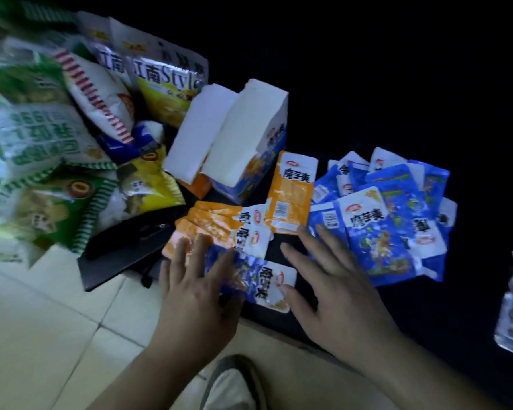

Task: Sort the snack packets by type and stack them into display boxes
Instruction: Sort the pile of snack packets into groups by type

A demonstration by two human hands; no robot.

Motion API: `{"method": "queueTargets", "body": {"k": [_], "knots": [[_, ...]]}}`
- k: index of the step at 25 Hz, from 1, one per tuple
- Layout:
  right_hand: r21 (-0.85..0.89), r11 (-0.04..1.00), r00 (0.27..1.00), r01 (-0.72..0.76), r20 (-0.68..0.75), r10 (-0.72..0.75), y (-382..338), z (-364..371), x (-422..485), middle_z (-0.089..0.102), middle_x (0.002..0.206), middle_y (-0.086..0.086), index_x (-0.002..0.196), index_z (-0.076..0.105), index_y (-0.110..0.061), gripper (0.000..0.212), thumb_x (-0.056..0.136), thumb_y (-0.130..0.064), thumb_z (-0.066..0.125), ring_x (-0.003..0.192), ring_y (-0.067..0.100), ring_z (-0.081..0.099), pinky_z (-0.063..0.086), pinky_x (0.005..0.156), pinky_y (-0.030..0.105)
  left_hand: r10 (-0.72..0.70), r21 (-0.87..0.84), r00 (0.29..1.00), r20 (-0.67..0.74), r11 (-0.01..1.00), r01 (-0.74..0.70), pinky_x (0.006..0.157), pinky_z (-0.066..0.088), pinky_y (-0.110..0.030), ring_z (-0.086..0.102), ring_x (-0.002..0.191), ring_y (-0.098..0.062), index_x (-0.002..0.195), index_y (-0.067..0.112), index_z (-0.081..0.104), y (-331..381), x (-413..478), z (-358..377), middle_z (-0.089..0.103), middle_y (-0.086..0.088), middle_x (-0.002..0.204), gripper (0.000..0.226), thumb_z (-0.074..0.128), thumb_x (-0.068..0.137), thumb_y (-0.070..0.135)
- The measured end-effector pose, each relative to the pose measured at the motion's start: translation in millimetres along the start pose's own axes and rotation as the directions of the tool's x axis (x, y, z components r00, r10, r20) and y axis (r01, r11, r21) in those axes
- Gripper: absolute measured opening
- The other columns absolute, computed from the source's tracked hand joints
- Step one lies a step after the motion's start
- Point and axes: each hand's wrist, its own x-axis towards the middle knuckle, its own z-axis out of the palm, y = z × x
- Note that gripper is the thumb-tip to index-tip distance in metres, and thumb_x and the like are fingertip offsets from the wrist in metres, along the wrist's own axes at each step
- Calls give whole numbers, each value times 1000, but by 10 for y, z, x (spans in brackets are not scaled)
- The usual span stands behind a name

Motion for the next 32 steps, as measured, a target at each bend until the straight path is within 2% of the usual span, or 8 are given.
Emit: {"method": "queueTargets", "body": {"k": [8, 13, 17, 20, 23, 27, 29, 32], "knots": [[-97, 988, 990, -123, -74, 116, 312, -15, 164, 37, 163, 2, 150, 50, -16, 70, 97, -60, 38, 157, 23, 14, 10, 126, 54, 76, 31, 995, -57, 997, -74, 104, 42, -57, 48, 132, -39, 129, 24, 66, -52, -5, 49, 53, -7, 150, 62, 69, 80, 61], [306, 949, 993, -71, -65, 96, -17, -53, 82, 55, 143, -11, 140, 62, -22, 54, 93, -48, 60, 140, 11, 44, 38, 114, 28, 181, 1, 977, -110, 983, -182, 90, 42, -47, 51, 109, -27, 131, 26, 65, -45, 122, -36, 58, 4, 118, 66, 80, 72, 52], [558, 803, 965, -210, -16, 263, -115, -183, 12, 55, 131, -31, 138, 58, -39, 51, 90, -43, 74, 124, -8, 53, 44, 100, 13, 205, -278, 969, -136, 931, -236, 71, 50, -35, 60, 88, -14, 104, 30, 73, 15, 173, -250, 63, 12, 99, 13, 67, 93, 32], [817, 418, 869, -397, 188, 459, -140, -404, 7, 68, 118, -24, 131, 57, -43, 56, 83, -31, 81, 107, -5, 65, 53, 88, 15, -142, -865, 976, 164, 455, 212, 66, 58, -30, 72, 74, -21, 97, 17, 73, 379, 205, -411, 77, -1, 88, 5, 68, 98, 15], [891, 177, 823, -418, 289, 488, -153, -505, 55, 79, 101, -3, 120, 67, -22, 33, 90, -10, 74, 97, 14, 75, 59, 91, 36, -46, -940, 950, 310, 132, 314, 81, 63, -43, 76, 89, -35, 104, 6, 75, 927, 287, -375, 79, -15, 99, 14, 63, 97, 2], [830, 327, 705, -451, 107, 701, 285, -594, 132, 79, 91, -10, 128, 64, -22, 37, 94, -10, 71, 85, 7, 75, 61, 84, 31, 20, -810, 988, 151, 575, 112, 82, 54, -17, 72, 98, -7, 112, 24, 74, 1078, 451, -188, 77, 9, 106, 24, 70, 95, 8], [729, 485, 702, -483, -9, 713, 529, -729, 189, 74, 87, -8, 142, 53, -29, 50, 96, -17, 69, 76, 1, 70, 56, 71, 18, 161, -434, 986, -39, 886, -162, 94, 53, -26, 63, 116, -10, 125, 30, 70, 739, 548, -157, 67, 9, 128, 40, 78, 88, 17], [266, 745, 728, -612, -178, 662, 733, -753, 265, 58, 132, 4, 154, 38, -24, 72, 90, -31, 71, 116, 20, 57, 51, 92, 39, 303, -32, 948, 93, 953, -301, 114, 41, -54, 34, 149, -33, 149, 43, 47, -44, 729, -199, 35, -1, 164, 88, 88, 72, 40]]}}
